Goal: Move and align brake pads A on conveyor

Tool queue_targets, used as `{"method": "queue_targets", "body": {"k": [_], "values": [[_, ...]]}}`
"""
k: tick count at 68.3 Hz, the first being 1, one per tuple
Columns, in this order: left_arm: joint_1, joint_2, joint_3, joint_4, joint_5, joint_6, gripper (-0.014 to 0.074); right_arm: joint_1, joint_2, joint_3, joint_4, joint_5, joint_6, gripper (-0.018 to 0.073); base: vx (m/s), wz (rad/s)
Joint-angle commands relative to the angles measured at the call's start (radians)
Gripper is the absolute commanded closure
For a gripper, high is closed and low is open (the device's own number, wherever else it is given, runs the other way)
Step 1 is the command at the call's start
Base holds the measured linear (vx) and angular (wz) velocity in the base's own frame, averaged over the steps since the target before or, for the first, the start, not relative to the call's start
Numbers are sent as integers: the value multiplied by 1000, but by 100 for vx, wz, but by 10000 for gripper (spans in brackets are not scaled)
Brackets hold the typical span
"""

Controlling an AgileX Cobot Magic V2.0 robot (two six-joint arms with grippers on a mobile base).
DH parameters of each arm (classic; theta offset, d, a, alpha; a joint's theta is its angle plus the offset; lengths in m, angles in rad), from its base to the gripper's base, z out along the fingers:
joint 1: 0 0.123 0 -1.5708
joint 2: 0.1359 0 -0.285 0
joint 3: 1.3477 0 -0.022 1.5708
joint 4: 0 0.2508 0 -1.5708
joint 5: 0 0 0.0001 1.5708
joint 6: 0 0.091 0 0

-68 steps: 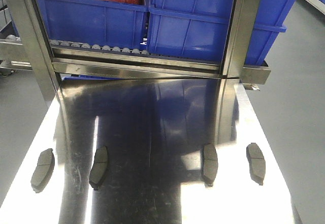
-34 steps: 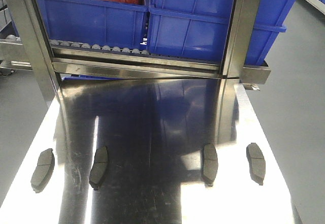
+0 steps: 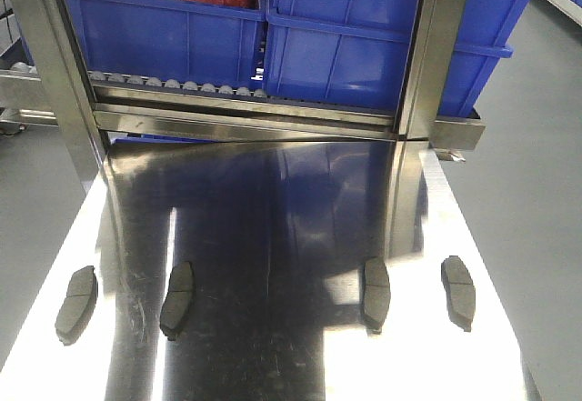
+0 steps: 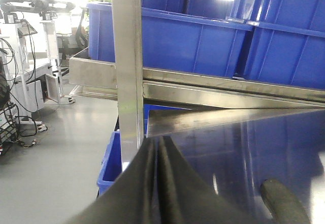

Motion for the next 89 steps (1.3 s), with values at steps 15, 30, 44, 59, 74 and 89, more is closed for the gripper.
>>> {"method": "queue_targets", "body": {"k": [15, 30, 44, 59, 74, 89], "values": [[-3, -14, 18, -3, -69, 2, 603, -7, -13, 12, -7, -72, 1, 571, 0, 0], [-3, -14, 18, -3, -78, 2, 603, -7, -13, 12, -7, -72, 1, 571, 0, 0], [-3, -12, -32, -3, -178, 0, 603, -7, -13, 12, -7, -72, 1, 571, 0, 0], [-3, 97, -249, -74, -107, -2, 603, -7, -13, 12, -7, -72, 1, 571, 0, 0], [-3, 360, -495, -72, 239, -1, 603, -7, -13, 12, -7, -72, 1, 571, 0, 0], [-3, 574, -588, -63, 518, -1, 603, -7, -13, 12, -7, -73, 1, 571, 0, 0]]}}
